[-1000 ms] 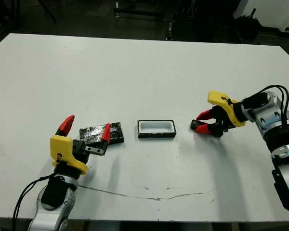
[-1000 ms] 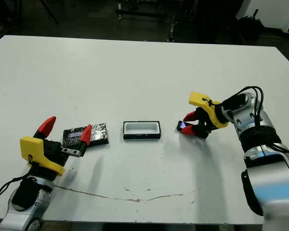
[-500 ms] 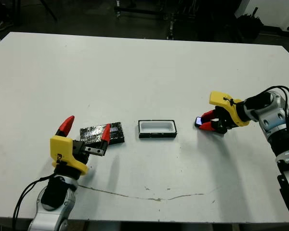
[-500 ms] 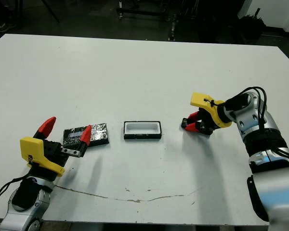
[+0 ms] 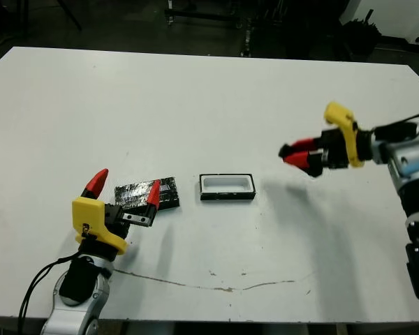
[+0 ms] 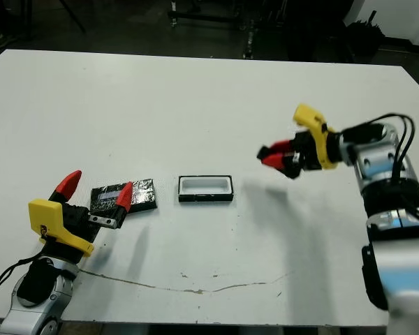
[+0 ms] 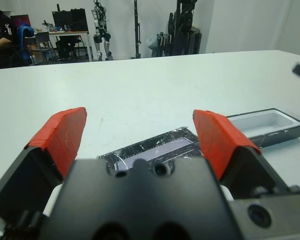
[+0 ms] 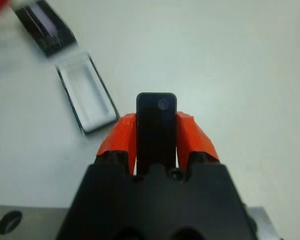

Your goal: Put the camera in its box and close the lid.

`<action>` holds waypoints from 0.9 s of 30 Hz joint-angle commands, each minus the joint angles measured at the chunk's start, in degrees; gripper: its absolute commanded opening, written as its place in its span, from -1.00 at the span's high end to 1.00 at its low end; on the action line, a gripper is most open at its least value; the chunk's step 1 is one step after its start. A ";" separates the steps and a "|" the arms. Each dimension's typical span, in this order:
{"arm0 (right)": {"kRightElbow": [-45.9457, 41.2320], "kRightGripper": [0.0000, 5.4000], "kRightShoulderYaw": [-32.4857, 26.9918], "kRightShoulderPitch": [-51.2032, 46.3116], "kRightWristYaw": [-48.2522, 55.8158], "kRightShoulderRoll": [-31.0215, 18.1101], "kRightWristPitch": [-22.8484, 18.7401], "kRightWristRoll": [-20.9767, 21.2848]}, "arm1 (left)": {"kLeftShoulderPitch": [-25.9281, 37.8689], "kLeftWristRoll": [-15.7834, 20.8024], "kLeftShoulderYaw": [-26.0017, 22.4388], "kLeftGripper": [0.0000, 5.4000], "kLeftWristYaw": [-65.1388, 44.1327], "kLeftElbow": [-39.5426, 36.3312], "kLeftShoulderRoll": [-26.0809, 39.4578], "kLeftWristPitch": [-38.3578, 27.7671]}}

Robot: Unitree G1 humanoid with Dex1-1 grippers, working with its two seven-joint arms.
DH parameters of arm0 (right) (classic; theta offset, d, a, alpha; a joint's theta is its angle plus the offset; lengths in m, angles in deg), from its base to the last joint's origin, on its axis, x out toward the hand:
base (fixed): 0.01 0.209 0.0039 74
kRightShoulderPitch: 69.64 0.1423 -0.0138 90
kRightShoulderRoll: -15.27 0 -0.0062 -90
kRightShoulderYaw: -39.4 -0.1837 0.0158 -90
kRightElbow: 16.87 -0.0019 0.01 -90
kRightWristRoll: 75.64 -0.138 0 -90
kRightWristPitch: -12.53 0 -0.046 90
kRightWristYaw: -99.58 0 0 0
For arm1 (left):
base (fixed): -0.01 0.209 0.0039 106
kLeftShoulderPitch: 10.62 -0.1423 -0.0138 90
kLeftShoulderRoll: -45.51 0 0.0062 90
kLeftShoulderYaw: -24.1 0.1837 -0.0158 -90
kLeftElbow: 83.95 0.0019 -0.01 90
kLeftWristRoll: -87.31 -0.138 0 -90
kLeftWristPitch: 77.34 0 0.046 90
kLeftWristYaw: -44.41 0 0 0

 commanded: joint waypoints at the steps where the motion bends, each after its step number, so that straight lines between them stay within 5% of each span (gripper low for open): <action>1: 2.83 0.38 -0.84 3.02 1.69 2.16 3.93 -1.31 | -0.95 -0.76 0.25 -1.00 0.48 -0.70 0.17 0.73; 7: 2.21 0.38 -0.47 5.65 3.76 6.78 3.43 -2.62 | -1.18 -0.67 0.09 -1.00 0.53 -0.71 0.16 0.57; 12: -2.25 0.38 1.57 6.64 4.36 9.91 -3.56 -2.65 | -1.37 -1.16 0.22 -1.00 0.41 -0.91 0.26 0.45; 19: -5.77 0.38 4.34 6.18 2.65 12.94 -2.28 -1.50 | -1.73 -0.27 0.19 -1.00 0.28 -1.77 0.01 1.30; 27: -4.75 0.38 5.50 5.79 2.71 15.21 -6.25 -2.12 | -2.02 -0.96 0.45 -1.00 0.71 -2.07 -0.10 1.22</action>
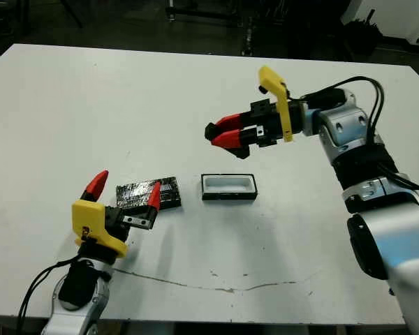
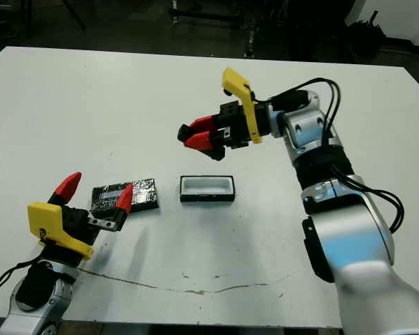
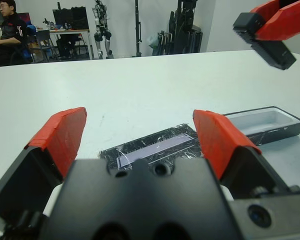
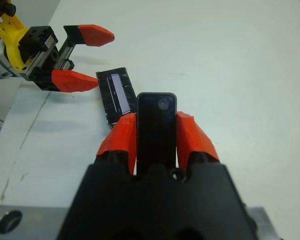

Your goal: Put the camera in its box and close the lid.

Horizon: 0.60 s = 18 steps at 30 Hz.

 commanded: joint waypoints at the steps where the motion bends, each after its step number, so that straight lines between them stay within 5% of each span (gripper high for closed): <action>1: 0.43 0.38 1.04 0.12 0.13 0.40 -1.62 0.31 | -0.66 -0.88 0.22 -1.00 0.57 -0.26 0.20 0.77; 18: 4.53 0.38 3.48 -0.83 -0.55 1.22 -0.19 2.48 | 0.00 -0.10 0.22 -1.00 0.23 -0.15 0.39 1.36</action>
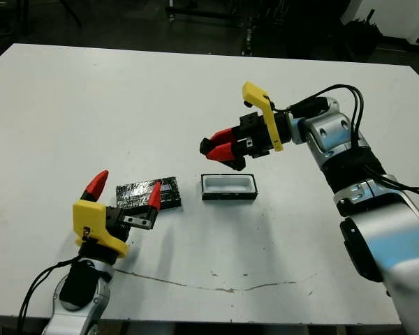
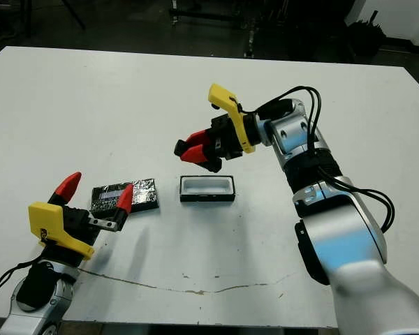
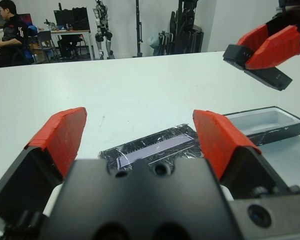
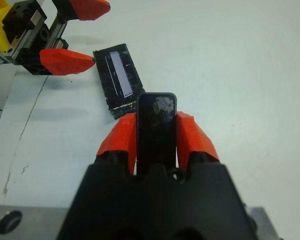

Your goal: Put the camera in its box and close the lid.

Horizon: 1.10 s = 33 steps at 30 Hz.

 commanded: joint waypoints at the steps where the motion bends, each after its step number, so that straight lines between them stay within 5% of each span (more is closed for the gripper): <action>1: 0.91 0.38 0.06 -0.85 -0.18 0.58 1.02 0.27 | 0.00 0.16 -0.04 -1.00 -0.20 -0.09 0.31 0.85; 12: 1.26 0.38 2.15 -2.43 -1.15 2.22 -1.56 1.60 | -0.26 0.07 0.42 -1.00 0.24 0.06 0.16 0.60; 33: 2.22 0.38 3.89 -4.17 -1.64 1.53 2.51 5.27 | -0.31 0.16 0.42 -1.00 -0.07 0.53 0.20 0.41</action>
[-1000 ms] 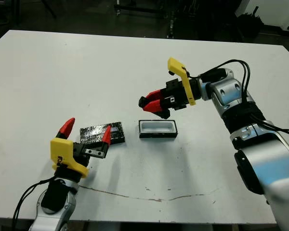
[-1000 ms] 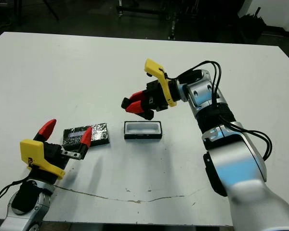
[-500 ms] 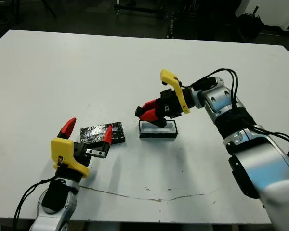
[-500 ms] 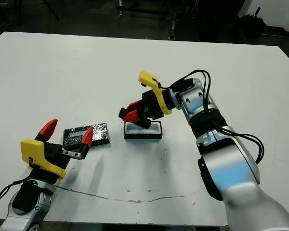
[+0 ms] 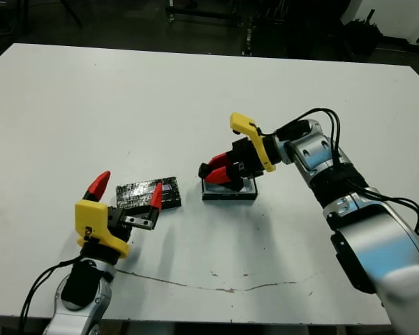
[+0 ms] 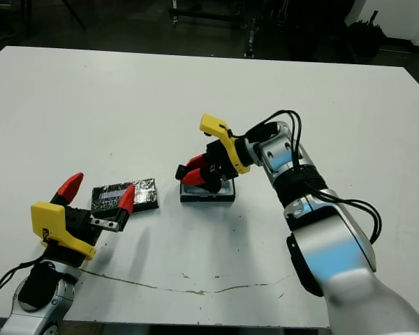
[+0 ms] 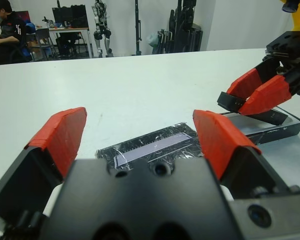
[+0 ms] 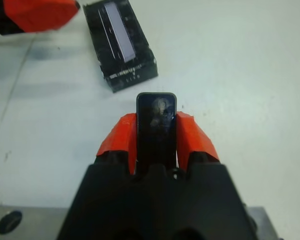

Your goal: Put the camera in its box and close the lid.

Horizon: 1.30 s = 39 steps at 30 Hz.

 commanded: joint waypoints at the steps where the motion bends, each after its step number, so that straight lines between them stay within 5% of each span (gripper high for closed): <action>1: 1.18 0.38 0.22 0.10 0.50 -0.77 0.40 0.64 | -0.38 0.22 -0.11 -1.00 -0.23 0.35 0.18 0.51; 17: -1.17 0.38 0.84 -2.46 0.55 -2.20 0.59 1.23 | -0.66 0.55 0.08 -1.00 -0.01 0.11 0.18 0.62; 26: -0.41 0.38 1.95 -4.74 1.29 -4.02 7.27 2.60 | -0.67 0.74 -0.28 -1.00 -0.23 0.15 0.37 0.34; 39: 3.13 0.38 1.28 -5.52 2.98 -5.39 8.43 2.37 | -0.83 0.67 -0.33 -1.00 -0.40 -0.20 0.59 0.48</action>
